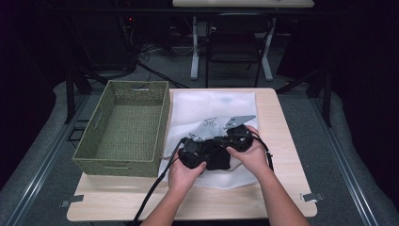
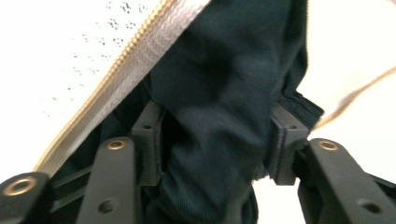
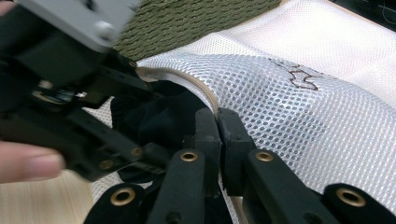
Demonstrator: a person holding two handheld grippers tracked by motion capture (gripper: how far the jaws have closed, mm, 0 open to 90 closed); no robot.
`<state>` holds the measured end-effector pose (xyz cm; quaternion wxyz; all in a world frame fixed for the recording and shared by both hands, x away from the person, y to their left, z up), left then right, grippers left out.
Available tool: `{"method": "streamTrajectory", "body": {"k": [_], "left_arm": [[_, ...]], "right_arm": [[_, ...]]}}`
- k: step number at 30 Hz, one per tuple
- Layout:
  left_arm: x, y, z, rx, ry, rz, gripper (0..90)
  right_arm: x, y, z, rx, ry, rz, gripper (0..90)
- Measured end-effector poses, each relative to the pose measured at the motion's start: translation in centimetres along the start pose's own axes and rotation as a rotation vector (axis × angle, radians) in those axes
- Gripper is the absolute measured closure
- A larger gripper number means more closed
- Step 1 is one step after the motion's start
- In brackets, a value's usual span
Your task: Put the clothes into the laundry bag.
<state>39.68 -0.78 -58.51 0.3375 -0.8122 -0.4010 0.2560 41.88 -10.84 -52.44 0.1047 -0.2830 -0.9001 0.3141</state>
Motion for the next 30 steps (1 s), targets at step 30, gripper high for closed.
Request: {"method": "streamTrajectory", "body": {"k": [30], "left_arm": [[1.3, -3.8, 6.0, 0.000, -0.014, -0.003, 37.7]], "right_arm": [[-0.2, 0.0, 0.2, 0.000, 0.010, 0.005, 88.0]]}}
Point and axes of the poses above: each handheld gripper's, and its own axes: y roughly forward along the jaws, z roughly out of its underside, x roughly to its left, the point moved 8 cm from there along y, roughly forward along the jaws, and after that the axes turned 2 degrees about -y, right-handed, at the moved point
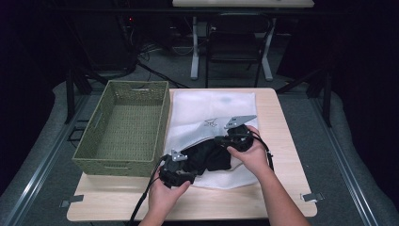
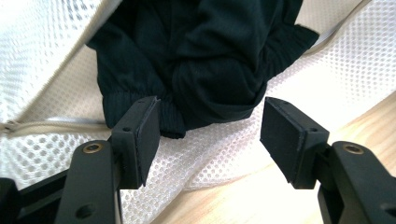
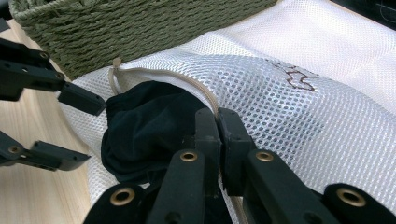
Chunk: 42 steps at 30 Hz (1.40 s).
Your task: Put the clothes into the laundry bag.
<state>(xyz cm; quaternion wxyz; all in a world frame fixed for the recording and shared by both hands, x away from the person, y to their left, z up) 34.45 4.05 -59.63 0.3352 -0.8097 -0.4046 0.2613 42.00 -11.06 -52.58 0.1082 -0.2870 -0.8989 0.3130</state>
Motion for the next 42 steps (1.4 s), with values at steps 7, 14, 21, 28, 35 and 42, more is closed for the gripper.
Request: {"method": "streamTrajectory", "body": {"k": [7, 14, 21, 28, 35, 42], "left_arm": [[0.0, 1.1, 0.2, 0.012, -0.003, -0.018, 35.8], [0.5, 0.9, 0.3, 0.005, 0.001, -0.071, 31.7], [1.2, 0.7, 1.2, 0.017, -0.049, -0.053, 23.5], [1.1, 1.8, 1.8, 0.054, -0.092, 0.020, 21.8], [0.7, 2.3, 1.5, 0.030, -0.071, 0.016, 22.2], [0.0, 2.4, 0.9, 0.012, -0.043, 0.011, 22.4]], "right_arm": [[0.0, 0.0, 0.0, 0.000, -0.003, 0.002, 88.0], [0.1, -0.1, 0.0, 0.001, -0.004, 0.003, 87.9], [0.1, -0.1, 0.0, -0.001, -0.003, 0.002, 87.9], [0.1, 0.0, 0.0, 0.001, -0.003, 0.003, 87.8], [0.1, 0.0, 0.0, 0.001, -0.003, 0.002, 87.8], [0.1, 0.0, 0.0, 0.000, -0.003, 0.003, 87.8]]}}
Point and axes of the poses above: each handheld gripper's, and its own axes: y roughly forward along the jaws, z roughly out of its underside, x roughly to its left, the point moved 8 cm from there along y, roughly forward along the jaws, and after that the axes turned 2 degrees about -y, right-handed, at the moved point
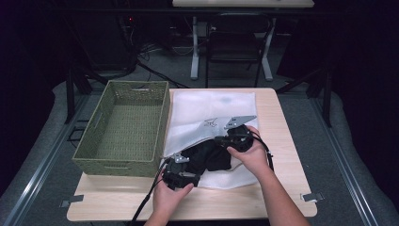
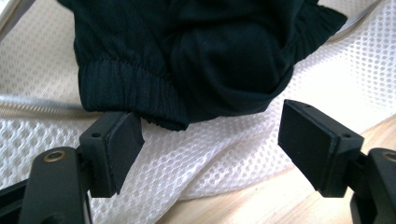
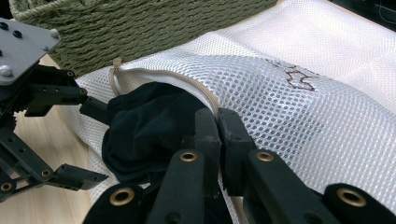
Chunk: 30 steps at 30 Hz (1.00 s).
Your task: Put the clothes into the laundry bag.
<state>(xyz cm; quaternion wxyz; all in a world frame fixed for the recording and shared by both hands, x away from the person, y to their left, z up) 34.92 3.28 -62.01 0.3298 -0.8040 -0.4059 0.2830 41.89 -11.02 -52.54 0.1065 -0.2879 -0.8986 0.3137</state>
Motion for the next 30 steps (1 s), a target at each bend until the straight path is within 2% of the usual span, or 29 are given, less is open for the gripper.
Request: {"method": "streamTrajectory", "body": {"k": [3, 7, 9, 12, 20, 25, 30], "left_arm": [[-0.22, 0.17, -0.36, -0.012, 0.015, -0.009, 23.6], [-0.34, 0.66, -0.37, 0.002, 0.023, -0.019, 25.2], [-0.31, 0.73, -0.38, 0.001, 0.037, -0.031, 30.1], [-0.28, 0.71, -0.42, -0.005, 0.036, -0.038, 38.5], [-0.33, 0.67, -0.51, -0.013, 0.052, -0.032, 60.7], [-0.41, 0.60, -0.48, -0.012, 0.053, -0.026, 67.9], [-0.40, 0.56, -0.50, -0.004, 0.048, -0.016, 70.7]], "right_arm": [[0.02, 0.03, 0.00, 0.000, 0.000, 0.000, 87.8], [0.05, 0.04, 0.00, 0.000, -0.001, -0.001, 87.9], [0.05, 0.06, 0.01, 0.001, -0.002, -0.001, 87.9], [0.05, 0.05, 0.01, 0.001, -0.001, -0.001, 87.9], [0.08, 0.08, 0.02, 0.003, -0.002, -0.002, 87.9], [0.12, 0.08, 0.02, 0.004, -0.002, -0.002, 87.9], [0.14, 0.10, 0.02, 0.004, -0.004, -0.003, 87.9]]}}
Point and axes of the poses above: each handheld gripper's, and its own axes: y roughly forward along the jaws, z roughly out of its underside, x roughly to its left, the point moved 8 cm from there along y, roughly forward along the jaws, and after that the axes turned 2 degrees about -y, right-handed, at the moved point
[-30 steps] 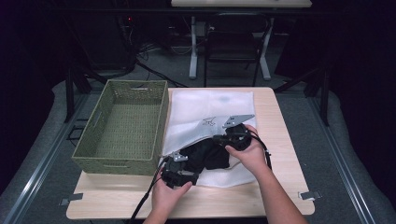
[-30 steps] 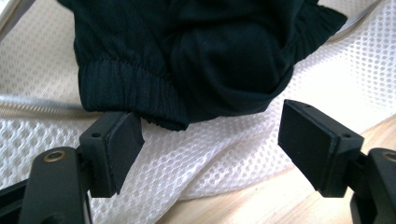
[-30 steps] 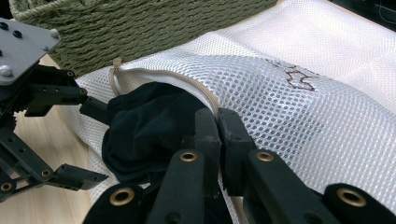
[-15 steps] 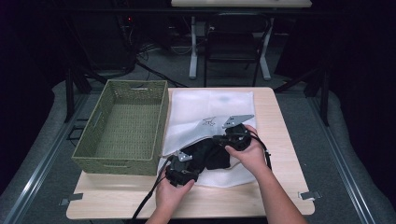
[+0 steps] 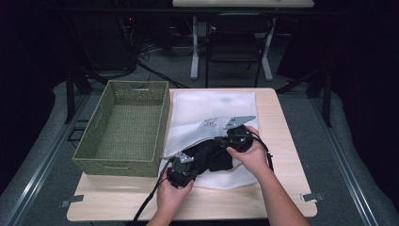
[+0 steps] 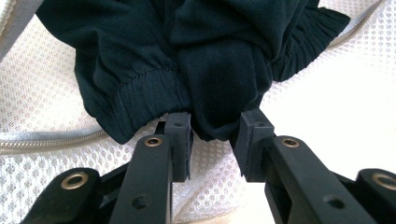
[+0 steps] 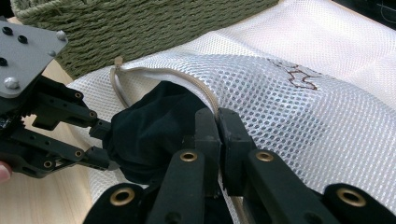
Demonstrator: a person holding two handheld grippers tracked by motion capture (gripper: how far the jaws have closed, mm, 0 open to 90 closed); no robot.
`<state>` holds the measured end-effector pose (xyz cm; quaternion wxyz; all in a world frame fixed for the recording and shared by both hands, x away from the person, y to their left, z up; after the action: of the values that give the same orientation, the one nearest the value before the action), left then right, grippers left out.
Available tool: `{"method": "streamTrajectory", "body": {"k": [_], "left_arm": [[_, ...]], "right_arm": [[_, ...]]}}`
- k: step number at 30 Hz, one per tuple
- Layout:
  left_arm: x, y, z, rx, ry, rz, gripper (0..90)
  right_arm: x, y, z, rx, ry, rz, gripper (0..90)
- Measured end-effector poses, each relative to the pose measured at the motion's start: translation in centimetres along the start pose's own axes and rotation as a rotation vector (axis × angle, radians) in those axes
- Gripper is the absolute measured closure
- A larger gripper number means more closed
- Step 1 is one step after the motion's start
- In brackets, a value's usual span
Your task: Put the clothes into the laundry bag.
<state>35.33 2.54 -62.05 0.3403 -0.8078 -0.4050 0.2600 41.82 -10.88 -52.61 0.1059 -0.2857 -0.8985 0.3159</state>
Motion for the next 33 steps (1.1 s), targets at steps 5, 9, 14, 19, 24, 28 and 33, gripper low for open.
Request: {"method": "streamTrajectory", "body": {"k": [5, 9, 14, 19, 24, 28, 33], "left_arm": [[0.1, 0.0, -0.1, -0.001, -0.012, 0.011, 71.5], [0.1, 0.2, -0.4, -0.006, -0.016, 0.012, 72.0], [0.1, 0.2, -1.3, -0.010, -0.013, 0.007, 72.5], [0.2, 0.6, -2.4, -0.016, -0.020, 0.001, 72.8], [0.3, 1.2, -3.4, -0.014, -0.020, -0.009, 72.8], [0.5, 1.6, -4.1, -0.017, -0.019, -0.014, 72.8], [0.6, 1.9, -4.9, -0.018, -0.026, -0.026, 72.8]], "right_arm": [[0.0, 0.0, 0.0, -0.001, -0.003, -0.001, 87.9], [0.1, 0.0, 0.0, 0.000, -0.006, -0.002, 88.0], [0.2, 0.1, -0.1, 0.001, -0.008, -0.004, 88.0], [0.3, 0.0, -0.1, -0.003, -0.008, -0.009, 88.0], [0.4, 0.0, -0.2, -0.004, -0.009, -0.013, 88.0], [0.5, 0.0, -0.1, -0.002, -0.008, -0.014, 88.1], [0.5, 0.0, -0.1, -0.002, -0.009, -0.017, 88.1]]}}
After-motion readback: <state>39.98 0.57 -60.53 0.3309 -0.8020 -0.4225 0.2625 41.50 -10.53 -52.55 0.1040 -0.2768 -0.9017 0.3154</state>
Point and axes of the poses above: each handheld gripper's, and its own axes: y roughly forward along the jaws, z roughly out of its underside, x roughly to its left, the point moved 8 cm from there along y, roughly forward along the jaws, and after that the axes turned 2 degrees about -y, right-handed, at the moved point
